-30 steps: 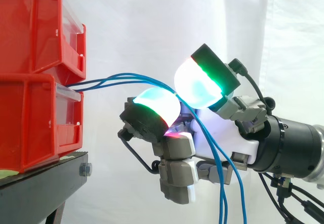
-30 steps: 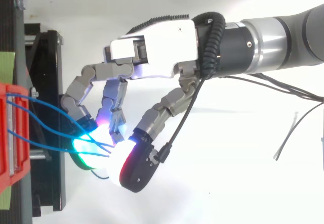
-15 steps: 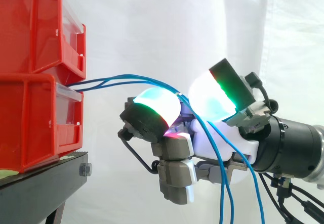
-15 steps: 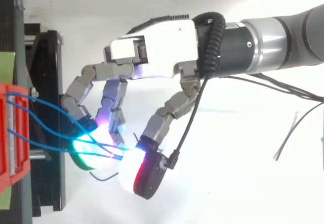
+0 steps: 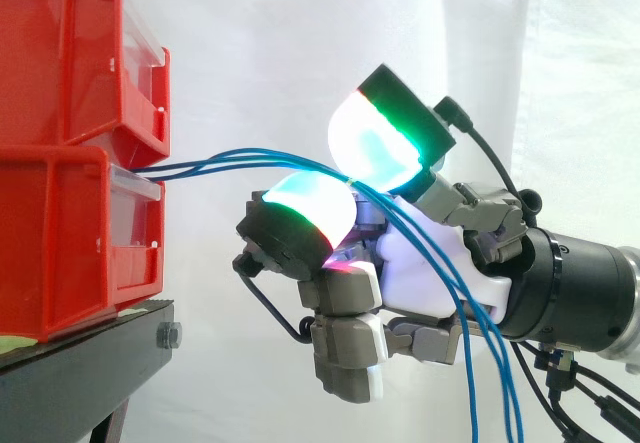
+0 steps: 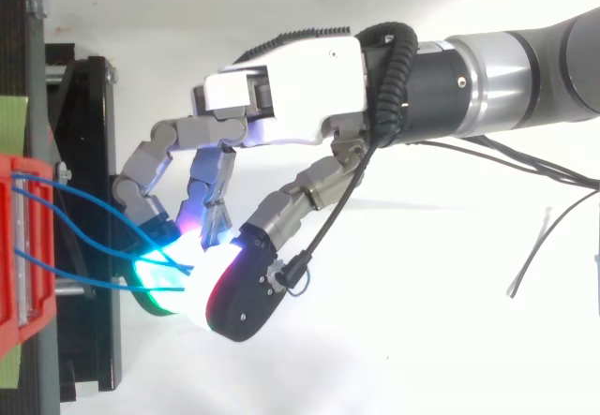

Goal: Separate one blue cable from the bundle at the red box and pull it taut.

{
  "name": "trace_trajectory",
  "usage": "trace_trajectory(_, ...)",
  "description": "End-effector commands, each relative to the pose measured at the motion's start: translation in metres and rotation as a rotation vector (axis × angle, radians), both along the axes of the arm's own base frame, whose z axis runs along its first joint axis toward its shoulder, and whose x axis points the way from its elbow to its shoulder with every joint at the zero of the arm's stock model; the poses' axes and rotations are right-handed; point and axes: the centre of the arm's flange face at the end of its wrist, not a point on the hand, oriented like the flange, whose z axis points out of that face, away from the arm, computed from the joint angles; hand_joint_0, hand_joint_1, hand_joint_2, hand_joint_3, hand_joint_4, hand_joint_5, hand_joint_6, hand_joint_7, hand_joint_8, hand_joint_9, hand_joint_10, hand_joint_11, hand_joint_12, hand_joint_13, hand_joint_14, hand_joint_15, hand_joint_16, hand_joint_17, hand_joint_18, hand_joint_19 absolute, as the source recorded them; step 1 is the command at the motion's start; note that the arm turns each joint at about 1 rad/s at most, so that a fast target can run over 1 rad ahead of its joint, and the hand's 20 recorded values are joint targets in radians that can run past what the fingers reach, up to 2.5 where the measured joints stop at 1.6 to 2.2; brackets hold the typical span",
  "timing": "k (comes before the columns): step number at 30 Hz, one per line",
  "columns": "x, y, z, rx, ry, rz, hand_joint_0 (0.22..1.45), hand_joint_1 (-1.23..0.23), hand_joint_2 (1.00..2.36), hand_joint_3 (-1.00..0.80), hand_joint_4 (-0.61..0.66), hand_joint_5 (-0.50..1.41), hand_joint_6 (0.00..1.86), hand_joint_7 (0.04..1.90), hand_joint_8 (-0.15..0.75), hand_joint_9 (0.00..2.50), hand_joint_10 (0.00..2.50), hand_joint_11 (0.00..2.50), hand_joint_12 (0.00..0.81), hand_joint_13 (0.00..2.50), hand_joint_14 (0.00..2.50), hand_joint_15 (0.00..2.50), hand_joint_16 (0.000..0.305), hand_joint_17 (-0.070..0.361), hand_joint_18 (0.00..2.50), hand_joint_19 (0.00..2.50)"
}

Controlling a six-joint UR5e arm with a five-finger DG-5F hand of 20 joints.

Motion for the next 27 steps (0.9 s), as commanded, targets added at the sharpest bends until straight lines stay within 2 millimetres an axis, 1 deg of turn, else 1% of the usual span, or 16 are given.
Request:
trace_trajectory(1,0.0004,0.0001,0.0006,0.000,-0.004,0.000,0.70,-0.80,1.01,-0.44,0.08,-0.14,0.90,1.20,0.431,1.09,0.02,0.97,0.468,1.18,0.03,0.76,0.060,0.135,1.09,0.75)
trace_trajectory(2,0.0003,-0.0012,0.0006,0.000,-0.004,-0.002,0.71,-0.82,1.01,-0.43,0.06,-0.15,0.91,1.20,0.435,1.09,0.02,0.98,0.466,1.18,0.03,0.77,0.060,0.135,1.09,0.74)
trace_trajectory(3,0.0004,-0.0010,0.0008,0.000,-0.005,0.000,0.76,-0.89,1.01,-0.44,0.01,-0.15,0.91,1.22,0.426,1.08,0.02,1.00,0.459,1.18,0.03,0.76,0.059,0.132,1.08,0.72)
trace_trajectory(4,0.0005,0.0002,0.0008,0.000,-0.005,0.001,0.78,-0.93,1.00,-0.48,-0.01,-0.15,0.92,1.22,0.418,1.07,0.02,1.00,0.451,1.17,0.03,0.77,0.058,0.131,1.07,0.71)
trace_trajectory(7,0.0004,-0.0010,0.0008,0.000,-0.005,0.000,0.80,-0.97,1.00,-0.50,0.01,-0.16,0.93,1.20,0.413,1.06,0.02,1.00,0.449,1.16,0.03,0.76,0.058,0.131,1.06,0.68)
trace_trajectory(13,0.0005,-0.0021,0.0015,-0.001,-0.007,0.000,0.73,-1.01,1.00,-0.50,0.08,-0.15,0.93,1.15,0.414,1.07,0.02,1.02,0.447,1.17,0.03,0.77,0.058,0.130,1.06,0.68)
trace_trajectory(14,0.0002,-0.0033,0.0013,-0.001,-0.005,-0.002,0.72,-1.03,1.00,-0.50,0.09,-0.15,0.93,1.13,0.418,1.07,0.02,1.04,0.444,1.16,0.03,0.77,0.058,0.131,1.06,0.68)
trace_trajectory(18,0.0001,-0.0041,0.0015,-0.002,-0.007,0.001,0.65,-1.09,1.00,-0.50,0.11,-0.15,0.93,1.14,0.411,1.05,0.02,1.02,0.453,1.15,0.03,0.78,0.059,0.133,1.05,0.68)
trace_trajectory(23,0.0000,-0.0038,0.0015,-0.002,-0.007,0.004,0.59,-1.11,1.00,-0.50,0.11,-0.15,0.94,1.13,0.408,1.02,0.02,1.02,0.454,1.14,0.03,0.78,0.061,0.137,1.05,0.68)
trace_trajectory(27,0.0005,-0.0040,0.0024,-0.002,-0.010,0.003,0.56,-1.08,1.00,-0.50,0.12,-0.15,0.94,1.11,0.415,1.03,0.02,1.01,0.462,1.14,0.03,0.78,0.062,0.139,1.06,0.69)
